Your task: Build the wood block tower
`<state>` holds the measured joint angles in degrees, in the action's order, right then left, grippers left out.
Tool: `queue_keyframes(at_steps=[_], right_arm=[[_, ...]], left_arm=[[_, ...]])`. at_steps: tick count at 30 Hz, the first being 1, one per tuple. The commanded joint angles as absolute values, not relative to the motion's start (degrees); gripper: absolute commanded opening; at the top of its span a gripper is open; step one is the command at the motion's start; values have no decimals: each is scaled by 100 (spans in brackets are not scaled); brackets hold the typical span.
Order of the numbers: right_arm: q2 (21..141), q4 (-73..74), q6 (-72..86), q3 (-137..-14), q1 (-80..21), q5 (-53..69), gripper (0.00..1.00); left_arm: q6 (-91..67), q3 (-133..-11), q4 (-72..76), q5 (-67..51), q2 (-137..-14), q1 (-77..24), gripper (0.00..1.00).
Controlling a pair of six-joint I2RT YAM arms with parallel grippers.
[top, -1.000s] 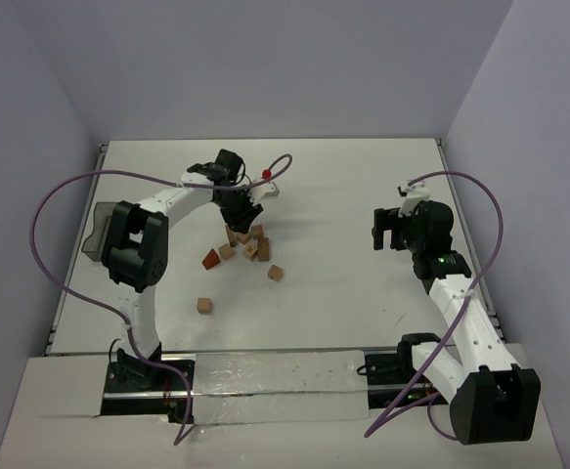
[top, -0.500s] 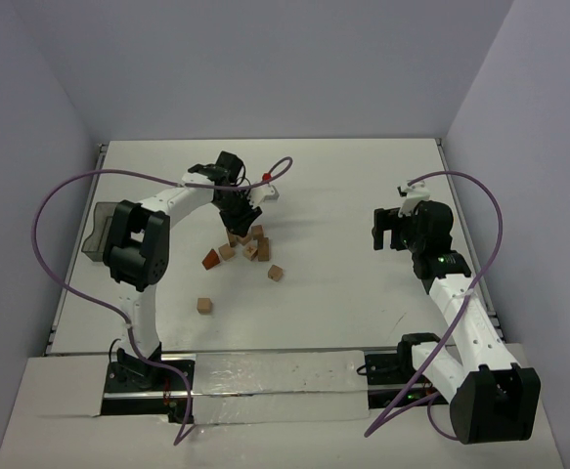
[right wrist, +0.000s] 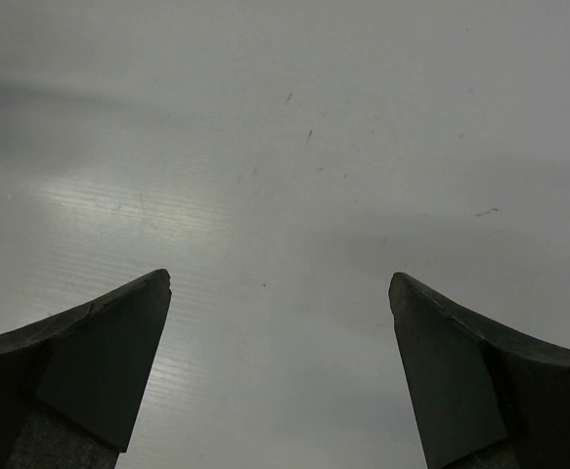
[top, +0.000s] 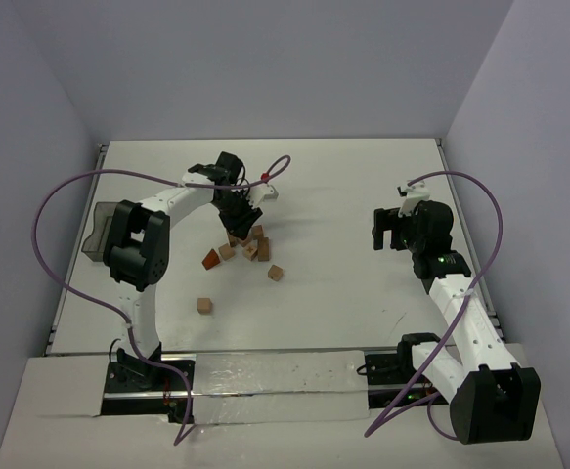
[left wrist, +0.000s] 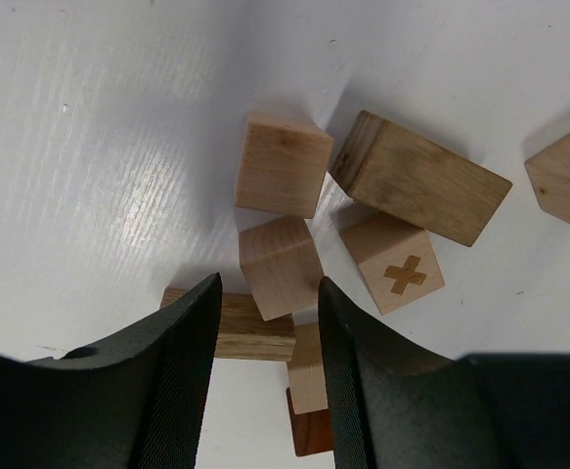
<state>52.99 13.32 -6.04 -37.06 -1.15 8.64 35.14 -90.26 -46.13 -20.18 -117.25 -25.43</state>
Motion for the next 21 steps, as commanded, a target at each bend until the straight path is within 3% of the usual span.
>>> queue_keyframes(at_steps=[1,21], right_arm=[[5265,1257,-650,-3888,-149,835,100],[5291,1248,-650,-3894,-149,844,100]], left_arm=[[3260,-9260,-4649,-2188,-11597,-2563,51],[3102,-8955,-4553,-2097,-11594,-2575,56]])
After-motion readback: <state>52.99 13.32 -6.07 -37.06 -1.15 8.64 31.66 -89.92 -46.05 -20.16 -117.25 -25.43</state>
